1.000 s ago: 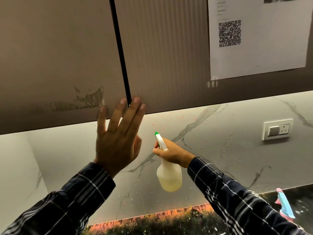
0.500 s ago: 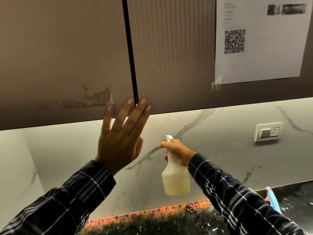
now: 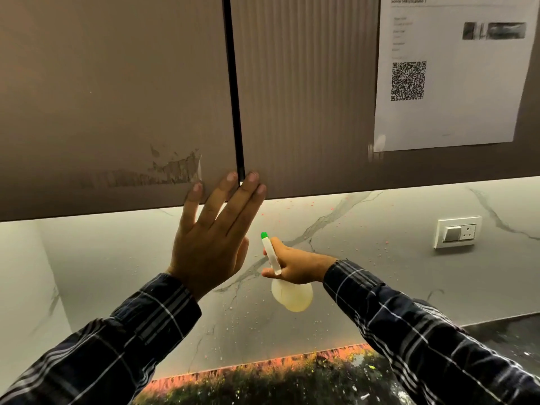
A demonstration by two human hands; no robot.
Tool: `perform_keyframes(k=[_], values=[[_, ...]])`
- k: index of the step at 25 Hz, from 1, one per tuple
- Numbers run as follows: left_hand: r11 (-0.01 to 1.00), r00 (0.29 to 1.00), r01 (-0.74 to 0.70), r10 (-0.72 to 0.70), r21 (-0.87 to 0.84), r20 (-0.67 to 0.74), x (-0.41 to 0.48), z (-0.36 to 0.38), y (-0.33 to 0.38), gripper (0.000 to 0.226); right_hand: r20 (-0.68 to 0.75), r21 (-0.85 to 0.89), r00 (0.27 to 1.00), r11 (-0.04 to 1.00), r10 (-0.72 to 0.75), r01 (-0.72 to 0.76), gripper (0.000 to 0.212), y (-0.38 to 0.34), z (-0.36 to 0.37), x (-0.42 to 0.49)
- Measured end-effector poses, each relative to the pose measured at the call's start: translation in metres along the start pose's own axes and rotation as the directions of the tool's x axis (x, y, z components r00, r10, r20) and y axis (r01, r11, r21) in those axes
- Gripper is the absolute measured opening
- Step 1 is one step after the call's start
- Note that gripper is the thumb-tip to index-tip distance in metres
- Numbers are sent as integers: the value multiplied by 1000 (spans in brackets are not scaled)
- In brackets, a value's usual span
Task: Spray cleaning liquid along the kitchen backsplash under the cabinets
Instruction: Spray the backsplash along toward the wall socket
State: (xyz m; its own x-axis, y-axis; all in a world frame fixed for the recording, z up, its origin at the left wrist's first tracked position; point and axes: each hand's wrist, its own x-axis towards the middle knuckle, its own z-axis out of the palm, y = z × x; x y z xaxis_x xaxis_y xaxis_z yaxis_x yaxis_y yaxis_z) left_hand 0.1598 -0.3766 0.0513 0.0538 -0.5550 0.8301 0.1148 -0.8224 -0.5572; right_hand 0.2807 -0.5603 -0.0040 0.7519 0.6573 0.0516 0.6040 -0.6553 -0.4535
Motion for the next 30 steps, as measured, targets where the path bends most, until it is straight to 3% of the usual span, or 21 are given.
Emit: perform_keyframes(k=[4,7,9,13,15,17,19,21,23,25,30], values=[[999,999,5,-4,33,-46,-3,7,1,75,-273,182,960,983,59,-9,50,12,11,3],[998,994,10,-3,67,-107,-4,14,2,81,-449,491,863,871,232,22,49,16,20,2],[998,991,12,-3,67,-131,-3,18,5,82,-448,668,822,742,352,47,54,19,16,2],[997,988,44,-34,66,-154,-1,20,9,76,-301,922,812,369,500,114,52,17,5,5],[996,987,50,-39,71,-154,0,20,11,71,-281,947,777,295,563,129,53,17,0,8],[996,988,58,-47,68,-146,2,20,11,70,-320,919,784,375,532,121,43,18,-3,9],[995,988,74,-63,74,-139,2,19,12,72,-356,827,844,556,402,84,29,20,-3,8],[993,989,85,-75,76,-126,7,15,17,75,-386,643,873,765,298,23,23,20,-3,10],[997,992,58,-52,57,-112,18,12,23,79,-457,461,850,887,261,-24,20,17,-5,12],[999,996,15,-11,42,-92,32,11,27,80,-501,391,825,919,261,-54,19,17,-10,15],[997,998,16,-10,78,-69,41,10,37,74,-500,427,817,902,289,-58,25,20,-20,27]])
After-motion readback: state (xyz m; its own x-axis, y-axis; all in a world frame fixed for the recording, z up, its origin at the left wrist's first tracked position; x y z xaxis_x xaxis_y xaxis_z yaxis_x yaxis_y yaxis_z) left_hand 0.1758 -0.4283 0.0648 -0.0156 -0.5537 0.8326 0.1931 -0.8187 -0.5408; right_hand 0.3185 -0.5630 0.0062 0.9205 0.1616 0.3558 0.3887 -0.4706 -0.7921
